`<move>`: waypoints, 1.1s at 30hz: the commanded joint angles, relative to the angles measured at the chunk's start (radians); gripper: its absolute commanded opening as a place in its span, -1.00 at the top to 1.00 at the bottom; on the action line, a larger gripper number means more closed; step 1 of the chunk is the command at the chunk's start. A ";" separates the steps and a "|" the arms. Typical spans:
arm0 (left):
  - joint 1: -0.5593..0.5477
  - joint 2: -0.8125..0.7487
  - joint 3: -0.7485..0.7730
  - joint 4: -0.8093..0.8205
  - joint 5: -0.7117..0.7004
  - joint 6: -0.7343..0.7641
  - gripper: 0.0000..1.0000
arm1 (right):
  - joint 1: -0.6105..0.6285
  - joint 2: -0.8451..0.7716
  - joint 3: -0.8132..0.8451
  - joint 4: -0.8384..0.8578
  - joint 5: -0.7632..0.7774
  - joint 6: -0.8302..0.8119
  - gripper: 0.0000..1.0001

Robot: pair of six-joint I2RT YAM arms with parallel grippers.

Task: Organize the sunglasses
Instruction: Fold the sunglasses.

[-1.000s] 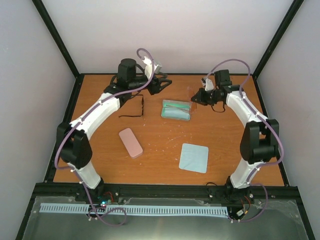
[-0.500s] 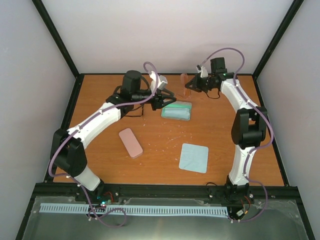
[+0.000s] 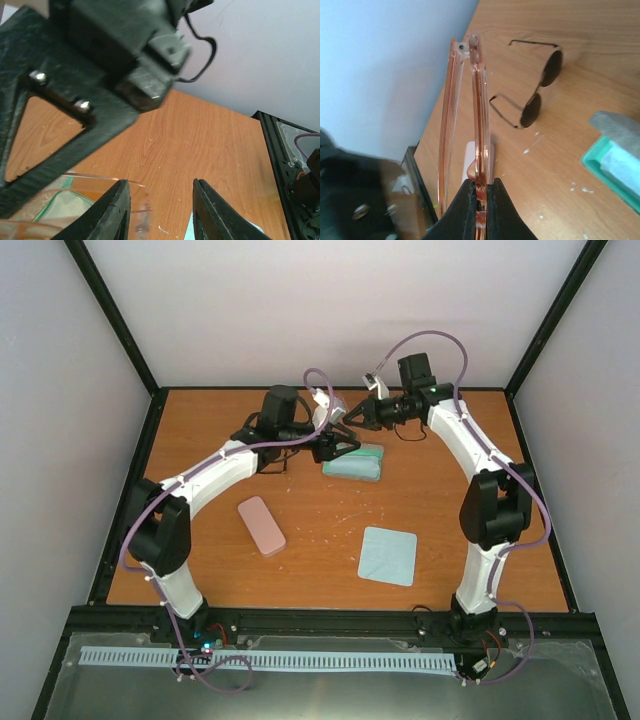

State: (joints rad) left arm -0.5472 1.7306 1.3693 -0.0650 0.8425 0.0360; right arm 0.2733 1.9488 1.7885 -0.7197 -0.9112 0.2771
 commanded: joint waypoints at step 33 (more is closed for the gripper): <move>0.199 0.667 0.784 -0.500 -0.193 0.356 0.52 | -0.101 -0.317 -0.556 0.185 0.314 0.318 0.94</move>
State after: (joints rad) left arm -0.3443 2.3810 2.0792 -0.4458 0.6941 0.3145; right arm 0.1925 1.6817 1.2655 -0.5648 -0.6235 0.5465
